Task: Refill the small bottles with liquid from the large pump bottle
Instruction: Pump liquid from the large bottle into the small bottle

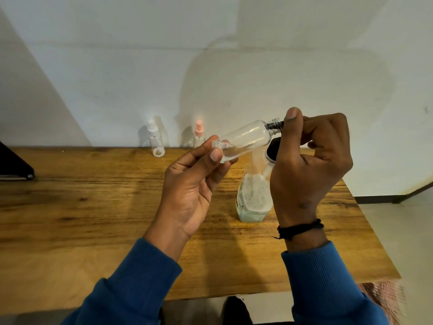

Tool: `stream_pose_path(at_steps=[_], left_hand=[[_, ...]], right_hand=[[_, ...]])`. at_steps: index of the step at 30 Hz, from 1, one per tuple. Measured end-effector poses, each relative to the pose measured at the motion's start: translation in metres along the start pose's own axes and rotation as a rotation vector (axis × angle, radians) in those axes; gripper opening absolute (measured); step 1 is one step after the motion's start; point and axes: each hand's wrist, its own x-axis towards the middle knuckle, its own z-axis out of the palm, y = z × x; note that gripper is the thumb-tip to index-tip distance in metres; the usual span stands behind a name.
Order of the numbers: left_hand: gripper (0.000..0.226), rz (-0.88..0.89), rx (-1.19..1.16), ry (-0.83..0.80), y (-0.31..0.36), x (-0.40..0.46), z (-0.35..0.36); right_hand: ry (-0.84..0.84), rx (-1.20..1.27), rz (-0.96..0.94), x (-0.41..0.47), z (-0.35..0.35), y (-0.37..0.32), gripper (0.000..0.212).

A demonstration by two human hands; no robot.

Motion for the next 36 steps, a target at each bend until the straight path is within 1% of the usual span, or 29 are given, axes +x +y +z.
stream_pose_path(at_steps=[9,13,17,22,27,36], left_hand=[[0.028,0.006,-0.001,-0.004,-0.0002,-0.0016,0.0017],[0.033,0.014,-0.002,-0.004,0.0005,-0.0017,0.0034],[0.02,0.019,-0.008,-0.004,0.0018,-0.0026,0.0044],[0.03,0.012,0.006,0.005,0.0005,-0.0019,0.0056],[0.035,0.017,0.011,0.016,0.0,-0.0018,0.0059],[0.037,0.019,0.013,0.006,0.0002,-0.0018,0.0065]], right_hand=[[0.001,-0.027,0.003,0.0021,-0.0002,-0.0023,0.027],[0.012,-0.012,0.004,-0.0013,0.0015,0.0012,0.028],[0.002,0.01,0.007,-0.0034,0.001,0.004,0.029],[-0.003,-0.015,0.034,0.005,-0.0006,-0.0017,0.031],[-0.001,0.012,0.031,0.001,-0.0008,0.0015,0.031],[-0.001,0.005,0.035,0.0047,-0.0019,0.0002,0.029]])
